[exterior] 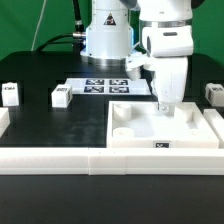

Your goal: Assemble one leg

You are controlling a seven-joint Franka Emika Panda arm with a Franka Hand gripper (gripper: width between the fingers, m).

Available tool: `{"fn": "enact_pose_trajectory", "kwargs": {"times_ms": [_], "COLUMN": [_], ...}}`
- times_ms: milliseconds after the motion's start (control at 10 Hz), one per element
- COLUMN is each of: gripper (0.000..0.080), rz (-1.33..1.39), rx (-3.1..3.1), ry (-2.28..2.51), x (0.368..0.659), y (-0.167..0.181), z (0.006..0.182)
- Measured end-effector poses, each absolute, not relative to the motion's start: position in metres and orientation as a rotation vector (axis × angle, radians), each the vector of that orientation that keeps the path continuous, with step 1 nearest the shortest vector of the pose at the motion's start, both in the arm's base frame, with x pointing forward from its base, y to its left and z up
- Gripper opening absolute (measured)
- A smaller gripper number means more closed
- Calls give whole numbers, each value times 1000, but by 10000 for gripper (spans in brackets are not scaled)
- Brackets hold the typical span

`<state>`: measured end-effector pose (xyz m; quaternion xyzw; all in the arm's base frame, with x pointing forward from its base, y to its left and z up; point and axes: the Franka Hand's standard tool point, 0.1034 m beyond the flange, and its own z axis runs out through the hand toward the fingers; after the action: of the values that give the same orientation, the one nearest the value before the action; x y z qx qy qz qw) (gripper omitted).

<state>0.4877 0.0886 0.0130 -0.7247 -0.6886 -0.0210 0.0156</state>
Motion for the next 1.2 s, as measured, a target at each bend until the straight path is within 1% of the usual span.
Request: {"fn": "enact_pose_trajectory", "kwargs": {"times_ms": [200, 500, 600, 700, 800, 900, 1000, 1100, 1200], "gripper": [58, 58, 139, 300, 300, 479, 613, 613, 642], "rz": [-64, -59, -59, -59, -59, -58, -58, -58, -58], "rx": [-2256, -2259, -2259, -2260, -2260, -2261, -2261, -2262, -2262], "ry": [-2140, -2135, -2135, -2134, -2134, -2133, -2133, -2132, -2132], "x": [493, 493, 493, 493, 493, 493, 493, 493, 493], "y": [92, 91, 91, 91, 91, 90, 90, 90, 90], "z": [13, 13, 13, 13, 13, 13, 13, 13, 13]}}
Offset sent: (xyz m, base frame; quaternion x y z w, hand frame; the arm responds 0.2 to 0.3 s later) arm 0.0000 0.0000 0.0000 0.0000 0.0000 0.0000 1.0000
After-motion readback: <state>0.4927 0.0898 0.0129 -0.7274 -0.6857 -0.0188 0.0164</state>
